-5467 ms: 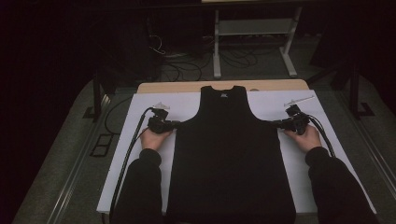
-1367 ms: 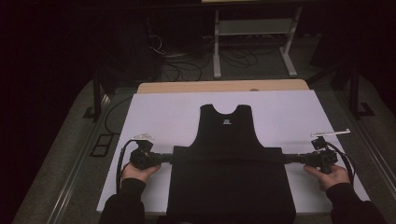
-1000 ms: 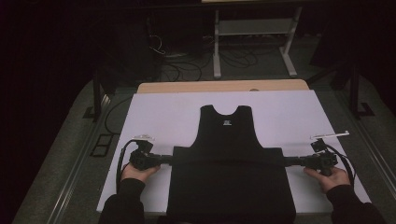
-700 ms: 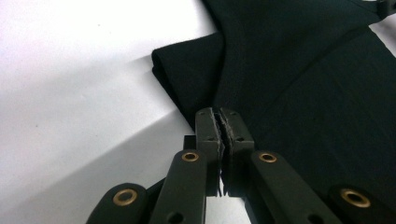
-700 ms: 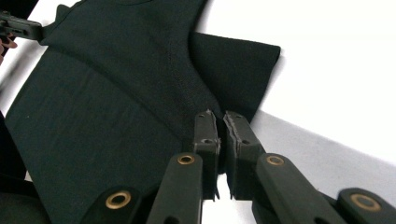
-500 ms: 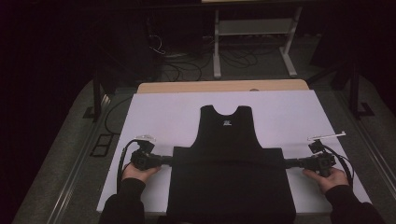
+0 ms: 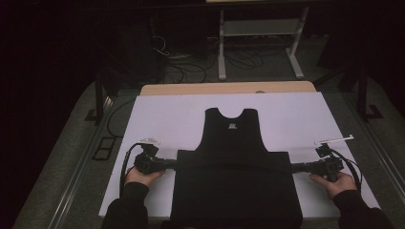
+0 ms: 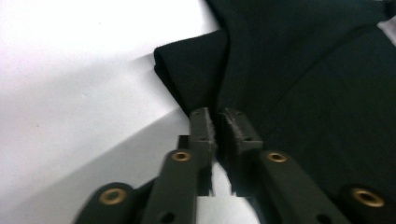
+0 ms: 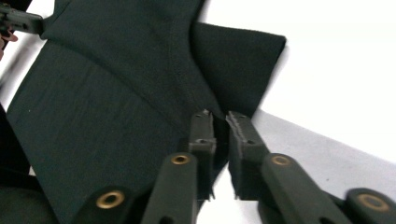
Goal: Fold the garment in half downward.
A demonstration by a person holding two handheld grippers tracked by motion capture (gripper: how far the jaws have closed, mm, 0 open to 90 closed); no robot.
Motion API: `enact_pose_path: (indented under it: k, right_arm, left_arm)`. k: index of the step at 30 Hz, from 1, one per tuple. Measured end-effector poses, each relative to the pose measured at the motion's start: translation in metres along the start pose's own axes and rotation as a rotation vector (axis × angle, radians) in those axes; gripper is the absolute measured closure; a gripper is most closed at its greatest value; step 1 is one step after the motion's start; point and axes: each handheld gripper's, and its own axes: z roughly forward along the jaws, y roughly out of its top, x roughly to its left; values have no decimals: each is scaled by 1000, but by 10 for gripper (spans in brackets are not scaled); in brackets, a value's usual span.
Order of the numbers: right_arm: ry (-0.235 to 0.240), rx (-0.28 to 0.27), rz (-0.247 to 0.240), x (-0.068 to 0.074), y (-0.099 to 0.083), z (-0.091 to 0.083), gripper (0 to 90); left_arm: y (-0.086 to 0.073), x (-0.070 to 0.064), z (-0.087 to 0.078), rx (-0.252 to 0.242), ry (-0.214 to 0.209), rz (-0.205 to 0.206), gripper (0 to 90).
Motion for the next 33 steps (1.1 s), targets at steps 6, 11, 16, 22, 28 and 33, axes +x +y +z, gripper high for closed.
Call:
enact_pose_path:
  k: [6, 11, 16, 22, 28, 33]
  right_arm:
    - [-30, -56, -44, 5, 1, -6, 634]
    - [-47, -100, -93, 9, 2, -9, 474]
    - [-65, -149, -117, 10, 2, -13, 315]
    - [-77, -179, -129, 10, 4, -17, 172]
    - [-69, -189, -137, 13, 8, -18, 0]
    - [-82, -230, -141, 13, 10, -23, 0]
  left_arm:
    - [1, -3, 0, -22, 19, 30, 643]
    - [2, -5, -2, -47, 31, 43, 512]
    - [5, -9, -5, -75, 47, 60, 367]
    - [7, -11, -10, -128, 38, 68, 178]
    - [8, -10, -9, -153, 37, 79, 94]
    - [10, -8, -7, -159, 32, 90, 0]
